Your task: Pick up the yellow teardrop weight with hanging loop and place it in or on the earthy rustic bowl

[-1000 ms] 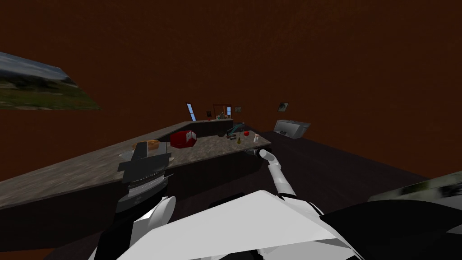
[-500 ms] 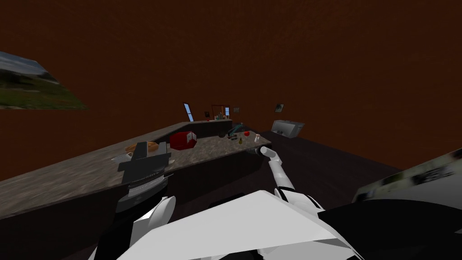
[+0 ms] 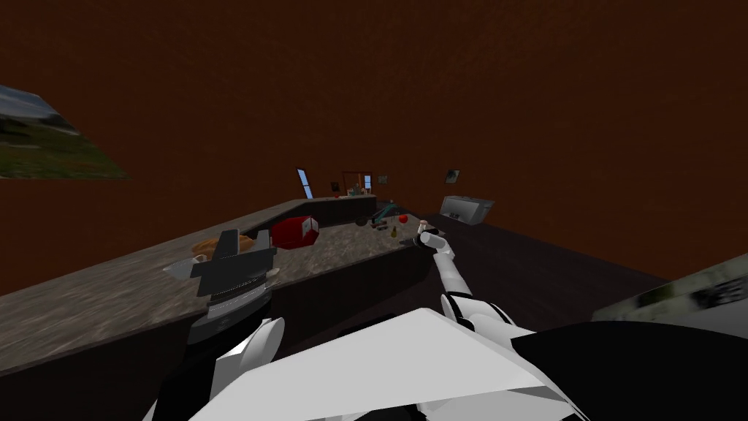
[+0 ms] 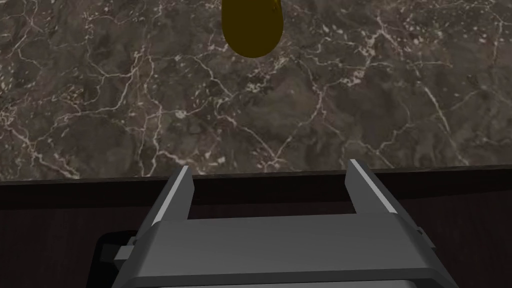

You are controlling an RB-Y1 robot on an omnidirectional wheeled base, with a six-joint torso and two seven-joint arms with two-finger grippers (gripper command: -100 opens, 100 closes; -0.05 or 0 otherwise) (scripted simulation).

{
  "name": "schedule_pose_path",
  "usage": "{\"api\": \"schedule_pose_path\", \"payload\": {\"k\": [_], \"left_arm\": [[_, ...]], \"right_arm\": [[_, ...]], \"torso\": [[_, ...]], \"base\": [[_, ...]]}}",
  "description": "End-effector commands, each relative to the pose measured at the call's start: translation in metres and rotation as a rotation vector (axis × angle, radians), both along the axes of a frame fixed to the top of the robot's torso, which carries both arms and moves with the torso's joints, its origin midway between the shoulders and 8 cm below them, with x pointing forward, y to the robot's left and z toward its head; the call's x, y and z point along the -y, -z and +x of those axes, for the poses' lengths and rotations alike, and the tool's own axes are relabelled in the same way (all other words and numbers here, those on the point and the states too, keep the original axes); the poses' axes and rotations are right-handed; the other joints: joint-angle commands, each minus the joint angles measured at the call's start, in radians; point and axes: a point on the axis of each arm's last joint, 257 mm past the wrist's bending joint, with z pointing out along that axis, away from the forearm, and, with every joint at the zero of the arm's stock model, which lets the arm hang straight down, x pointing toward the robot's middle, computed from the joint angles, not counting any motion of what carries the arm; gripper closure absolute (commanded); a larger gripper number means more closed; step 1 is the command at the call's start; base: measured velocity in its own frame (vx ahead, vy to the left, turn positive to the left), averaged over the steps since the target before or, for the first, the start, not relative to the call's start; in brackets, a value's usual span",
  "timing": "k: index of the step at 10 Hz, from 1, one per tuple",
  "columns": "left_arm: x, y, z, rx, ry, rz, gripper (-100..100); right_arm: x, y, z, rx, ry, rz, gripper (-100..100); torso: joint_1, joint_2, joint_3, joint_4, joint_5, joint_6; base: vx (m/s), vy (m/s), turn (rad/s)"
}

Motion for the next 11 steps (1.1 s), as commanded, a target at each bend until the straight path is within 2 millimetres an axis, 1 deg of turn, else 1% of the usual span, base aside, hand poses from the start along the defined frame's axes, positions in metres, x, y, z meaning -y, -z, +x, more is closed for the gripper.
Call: {"api": "schedule_pose_path", "payload": {"k": [1, 5, 6, 7, 8, 9, 10, 11], "left_arm": [[0.0, 0.0, 0.0, 0.0, 0.0, 0.0, 0], [0.0, 0.0, 0.0, 0.0, 0.0, 0.0, 0], [0.0, 0.0, 0.0, 0.0, 0.0, 0.0, 0], [0.0, 0.0, 0.0, 0.0, 0.0, 0.0, 0], [0.0, 0.0, 0.0, 0.0, 0.0, 0.0, 0], [0.0, 0.0, 0.0, 0.0, 0.0, 0.0, 0], [0.0, 0.0, 0.0, 0.0, 0.0, 0.0, 0], [0.0, 0.0, 0.0, 0.0, 0.0, 0.0, 0]], "right_arm": [[0.0, -0.005, 0.004, -0.008, -0.002, -0.011, -100], [-0.003, -0.019, 0.017, 0.004, -0.01, -0.031, -100], [-0.002, -0.017, 0.015, 0.001, -0.009, -0.028, -100], [-0.002, -0.018, 0.016, 0.002, -0.009, -0.029, 0], [-0.004, -0.011, 0.019, 0.011, -0.009, -0.028, -100], [-0.005, -0.009, 0.02, 0.015, -0.008, -0.029, -100], [-0.005, -0.01, 0.019, 0.01, -0.008, -0.027, -100], [-0.005, -0.01, 0.019, 0.012, -0.008, -0.028, 100]], "torso": [[0.0, 0.0, 0.0, 0.0, 0.0, 0.0], [-0.003, 0.001, 0.001, 0.0, -0.001, 0.0], [-0.004, 0.003, 0.001, 0.0, -0.001, 0.0], [-0.004, 0.007, 0.004, 0.001, -0.001, 0.001], [-0.004, 0.011, 0.006, 0.002, -0.001, 0.001], [-0.004, 0.012, 0.006, 0.002, -0.001, 0.001], [-0.004, 0.011, 0.006, 0.002, -0.001, 0.001], [-0.004, 0.012, 0.007, 0.003, -0.001, 0.001]], "base": [[0.2, 0.034, 0.023], [0.169, 0.013, 0.04], [0.066, -0.004, 0.012], [0.013, 0.0, 0.0], [0.028, -0.003, -0.001], [0.037, -0.003, 0.001], [0.016, -0.001, 0.001], [0.0, 0.0, 0.0]]}}
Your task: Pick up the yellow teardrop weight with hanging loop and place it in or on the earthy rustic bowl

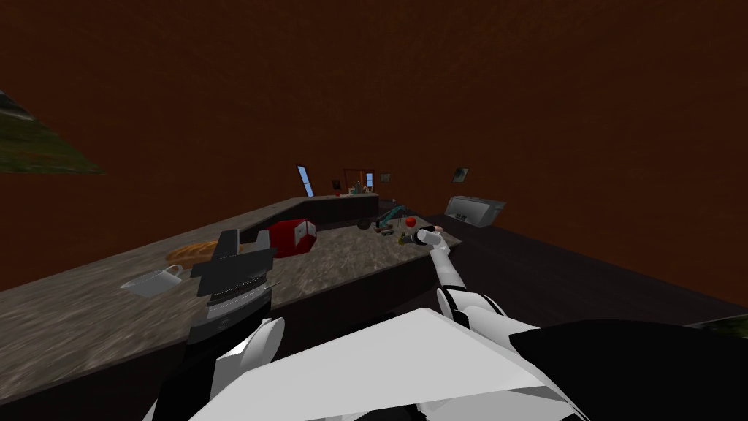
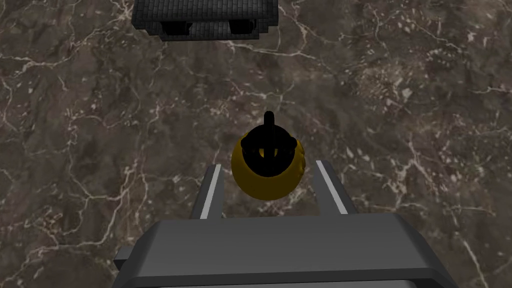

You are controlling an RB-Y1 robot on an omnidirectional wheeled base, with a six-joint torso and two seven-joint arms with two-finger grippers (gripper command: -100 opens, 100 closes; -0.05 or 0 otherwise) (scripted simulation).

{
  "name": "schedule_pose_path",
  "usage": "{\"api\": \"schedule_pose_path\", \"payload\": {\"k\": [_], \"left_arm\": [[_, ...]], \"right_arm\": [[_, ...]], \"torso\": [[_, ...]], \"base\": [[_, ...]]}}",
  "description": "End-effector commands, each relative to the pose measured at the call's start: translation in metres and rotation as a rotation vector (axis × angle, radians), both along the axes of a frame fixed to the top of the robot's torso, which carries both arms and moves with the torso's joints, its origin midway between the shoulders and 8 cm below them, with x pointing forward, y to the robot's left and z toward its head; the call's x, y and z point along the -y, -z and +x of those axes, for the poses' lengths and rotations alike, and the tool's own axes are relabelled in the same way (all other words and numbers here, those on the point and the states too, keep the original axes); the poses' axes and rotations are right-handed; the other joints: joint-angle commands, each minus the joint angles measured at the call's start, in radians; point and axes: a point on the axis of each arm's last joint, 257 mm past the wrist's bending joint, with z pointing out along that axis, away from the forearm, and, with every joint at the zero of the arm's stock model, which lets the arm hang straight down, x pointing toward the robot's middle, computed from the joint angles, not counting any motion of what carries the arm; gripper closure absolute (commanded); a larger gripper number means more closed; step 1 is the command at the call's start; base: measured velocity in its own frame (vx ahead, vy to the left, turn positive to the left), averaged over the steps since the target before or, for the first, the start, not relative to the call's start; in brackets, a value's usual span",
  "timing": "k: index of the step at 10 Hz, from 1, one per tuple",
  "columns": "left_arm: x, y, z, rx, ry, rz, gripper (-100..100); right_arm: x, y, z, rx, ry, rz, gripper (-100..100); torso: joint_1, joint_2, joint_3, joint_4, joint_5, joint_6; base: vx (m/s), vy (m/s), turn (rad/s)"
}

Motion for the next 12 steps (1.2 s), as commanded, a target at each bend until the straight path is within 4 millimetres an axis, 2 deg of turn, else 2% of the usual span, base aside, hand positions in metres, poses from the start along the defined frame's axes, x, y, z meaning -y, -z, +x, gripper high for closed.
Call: {"api": "schedule_pose_path", "payload": {"k": [1, 4, 5, 6, 7, 8, 9, 10, 11, 12], "left_arm": [[0.0, 0.0, 0.0, 0.0, 0.0, 0.0, 0], [0.0, 0.0, 0.0, 0.0, 0.0, 0.0, 0], [0.0, 0.0, 0.0, 0.0, 0.0, 0.0, 0], [0.0, 0.0, 0.0, 0.0, 0.0, 0.0, 0], [0.0, 0.0, 0.0, 0.0, 0.0, 0.0, 0], [0.0, 0.0, 0.0, 0.0, 0.0, 0.0, 0], [0.0, 0.0, 0.0, 0.0, 0.0, 0.0, 0], [0.0, 0.0, 0.0, 0.0, 0.0, 0.0, 0], [0.0, 0.0, 0.0, 0.0, 0.0, 0.0, 0], [0.0, 0.0, 0.0, 0.0, 0.0, 0.0, 0]], "right_arm": [[0.0, 0.0, 0.0, 0.0, 0.0, 0.0, 100], [0.0, 0.0, 0.0, 0.001, 0.0, 0.0, 100], [0.0, 0.0, 0.0, 0.001, 0.0, 0.0, 0], [0.002, -0.006, -0.003, -0.008, 0.0, 0.0, 100], [0.001, -0.005, 0.0, -0.001, 0.0, -0.002, 100], [0.002, -0.005, -0.001, -0.003, 0.0, -0.001, 0], [0.005, 0.006, -0.009, -0.026, 0.001, -0.005, 100], [0.007, 0.011, -0.013, -0.035, 0.001, -0.01, 100], [0.005, 0.002, -0.007, -0.019, 0.001, -0.008, 0], [0.012, 0.004, -0.009, -0.03, 0.014, -0.006, -100]], "torso": [[0.0, 0.0, 0.0, 0.0, 0.0, 0.0], [0.0, 0.0, 0.0, -0.001, 0.0, 0.0], [0.0, 0.0, 0.0, -0.001, 0.0, 0.0], [0.0, 0.0, -0.001, -0.001, 0.0, 0.0], [0.0, 0.001, 0.0, 0.0, 0.0, 0.0], [0.0, 0.001, 0.0, 0.0, 0.0, 0.0], [0.0, 0.0, 0.0, 0.0, 0.0, 0.0], [-0.002, 0.008, 0.003, -0.001, -0.002, 0.002], [-0.002, 0.015, 0.007, 0.0, -0.003, 0.002], [-0.002, 0.01, 0.004, -0.001, -0.002, 0.002]], "base": [[0.0, 0.0, 0.0], [0.0, 0.0, 0.0], [0.0, 0.0, 0.0], [-0.023, 0.007, 0.004], [-0.014, 0.003, -0.003], [0.0, 0.0, 0.0], [-0.141, -0.017, -0.008], [-0.267, 0.012, 0.013], [-0.126, 0.015, -0.003], [-0.129, 0.008, -0.01]]}}
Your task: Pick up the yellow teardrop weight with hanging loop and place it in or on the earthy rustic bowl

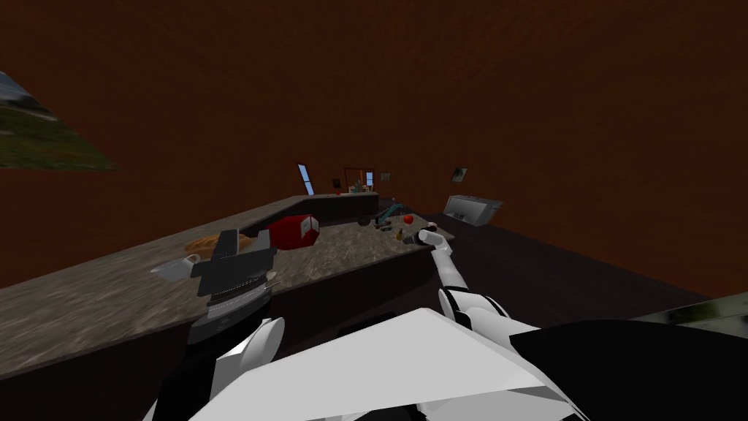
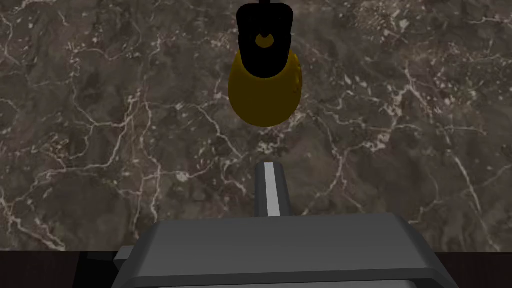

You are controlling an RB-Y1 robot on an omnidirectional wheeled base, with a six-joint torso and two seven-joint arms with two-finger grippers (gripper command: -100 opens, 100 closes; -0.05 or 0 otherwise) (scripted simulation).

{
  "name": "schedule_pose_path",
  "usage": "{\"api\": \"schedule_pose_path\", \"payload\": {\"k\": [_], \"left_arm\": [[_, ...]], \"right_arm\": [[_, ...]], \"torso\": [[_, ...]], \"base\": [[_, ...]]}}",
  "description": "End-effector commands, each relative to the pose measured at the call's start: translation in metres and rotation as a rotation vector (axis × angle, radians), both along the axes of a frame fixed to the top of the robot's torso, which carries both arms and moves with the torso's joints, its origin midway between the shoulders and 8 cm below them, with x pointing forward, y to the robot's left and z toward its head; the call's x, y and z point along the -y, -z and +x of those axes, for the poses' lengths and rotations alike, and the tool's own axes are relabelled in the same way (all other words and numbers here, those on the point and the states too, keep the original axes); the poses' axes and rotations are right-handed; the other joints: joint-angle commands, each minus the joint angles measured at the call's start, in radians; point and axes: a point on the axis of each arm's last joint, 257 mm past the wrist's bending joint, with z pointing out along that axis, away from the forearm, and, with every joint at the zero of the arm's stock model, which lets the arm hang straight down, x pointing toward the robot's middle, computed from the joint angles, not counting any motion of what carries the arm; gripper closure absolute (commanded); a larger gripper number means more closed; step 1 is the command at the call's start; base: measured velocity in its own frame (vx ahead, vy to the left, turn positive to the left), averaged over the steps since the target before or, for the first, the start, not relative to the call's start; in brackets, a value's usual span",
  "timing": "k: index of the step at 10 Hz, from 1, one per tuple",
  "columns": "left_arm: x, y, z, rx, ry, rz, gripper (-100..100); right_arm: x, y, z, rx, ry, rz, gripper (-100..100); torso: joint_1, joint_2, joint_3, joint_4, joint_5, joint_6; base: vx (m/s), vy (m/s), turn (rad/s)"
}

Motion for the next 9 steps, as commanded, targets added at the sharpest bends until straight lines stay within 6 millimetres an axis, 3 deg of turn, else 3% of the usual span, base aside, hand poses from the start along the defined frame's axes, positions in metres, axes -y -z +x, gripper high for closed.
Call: {"api": "schedule_pose_path", "payload": {"k": [1, 9], "left_arm": [[0.0, 0.0, 0.0, 0.0, 0.0, 0.0, 0], [0.0, 0.0, 0.0, 0.0, 0.0, 0.0, 0]], "right_arm": [[0.007, 0.001, -0.001, -0.008, 0.013, 0.002, -100], [0.05, -0.001, -0.002, -0.026, 0.094, 0.011, -100]], "torso": [[0.0, 0.0, 0.0, 0.0, 0.0, 0.0], [0.001, 0.007, 0.004, 0.002, 0.0, 0.0]], "base": [[-0.197, 0.0, -0.016], [-0.241, 0.028, -0.007]]}}
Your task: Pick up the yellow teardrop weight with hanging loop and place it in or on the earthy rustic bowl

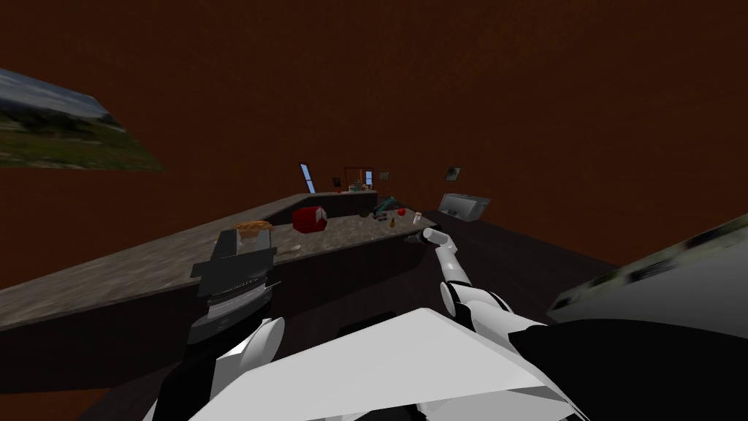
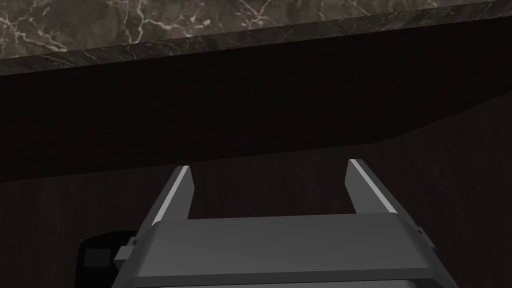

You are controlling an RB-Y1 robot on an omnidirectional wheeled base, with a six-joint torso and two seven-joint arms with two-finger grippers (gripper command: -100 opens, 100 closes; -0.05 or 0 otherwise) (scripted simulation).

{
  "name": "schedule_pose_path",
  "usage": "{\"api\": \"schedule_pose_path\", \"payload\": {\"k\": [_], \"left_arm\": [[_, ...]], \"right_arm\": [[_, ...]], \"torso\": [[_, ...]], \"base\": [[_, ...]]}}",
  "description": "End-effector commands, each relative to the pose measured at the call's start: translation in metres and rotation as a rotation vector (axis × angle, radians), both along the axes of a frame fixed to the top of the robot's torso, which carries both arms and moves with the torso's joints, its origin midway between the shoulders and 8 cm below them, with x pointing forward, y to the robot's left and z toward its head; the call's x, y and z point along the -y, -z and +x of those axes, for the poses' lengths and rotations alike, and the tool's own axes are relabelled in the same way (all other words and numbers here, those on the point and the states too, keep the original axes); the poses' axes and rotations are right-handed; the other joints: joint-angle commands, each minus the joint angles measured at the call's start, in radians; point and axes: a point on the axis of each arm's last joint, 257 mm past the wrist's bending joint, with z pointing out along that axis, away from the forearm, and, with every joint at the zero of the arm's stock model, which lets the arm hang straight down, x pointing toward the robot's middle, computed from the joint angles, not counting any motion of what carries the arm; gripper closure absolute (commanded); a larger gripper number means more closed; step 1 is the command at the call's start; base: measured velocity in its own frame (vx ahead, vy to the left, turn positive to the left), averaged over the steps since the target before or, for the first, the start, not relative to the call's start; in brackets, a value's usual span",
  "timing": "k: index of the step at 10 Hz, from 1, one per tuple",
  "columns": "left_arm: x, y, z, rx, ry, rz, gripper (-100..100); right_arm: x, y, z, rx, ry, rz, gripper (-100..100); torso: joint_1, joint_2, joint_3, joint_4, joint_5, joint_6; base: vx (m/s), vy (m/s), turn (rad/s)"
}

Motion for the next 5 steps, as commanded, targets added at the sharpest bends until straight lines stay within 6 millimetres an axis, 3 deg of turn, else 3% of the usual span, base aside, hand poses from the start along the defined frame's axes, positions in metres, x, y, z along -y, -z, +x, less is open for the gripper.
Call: {"api": "schedule_pose_path", "payload": {"k": [1, 3, 4, 5], "left_arm": [[0.0, 0.0, 0.0, 0.0, 0.0, 0.0, 0], [0.0, 0.0, 0.0, 0.0, 0.0, 0.0, 0], [0.0, 0.0, 0.0, 0.0, 0.0, 0.0, 0], [0.0, 0.0, 0.0, 0.0, 0.0, 0.0, 0]], "right_arm": [[0.009, -0.004, 0.002, 0.002, 0.02, 0.003, -100], [0.016, -0.006, 0.003, 0.002, 0.033, 0.007, -100], [-0.001, 0.004, -0.004, -0.017, 0.0, 0.007, -100], [-0.001, 0.004, -0.004, -0.017, 0.0, 0.007, -100]], "torso": [[0.0, 0.0, 0.0, 0.0, 0.0, 0.0], [-0.003, -0.001, 0.0, 0.0, -0.001, 0.0], [-0.001, -0.002, -0.001, 0.0, 0.0, 0.0], [0.0, -0.014, -0.007, -0.003, 0.0, 0.0]], "base": [[-0.23, -0.02, -0.002], [-0.203, -0.004, -0.002], [0.04, 0.026, -0.089], [0.183, 0.015, -0.042]]}}
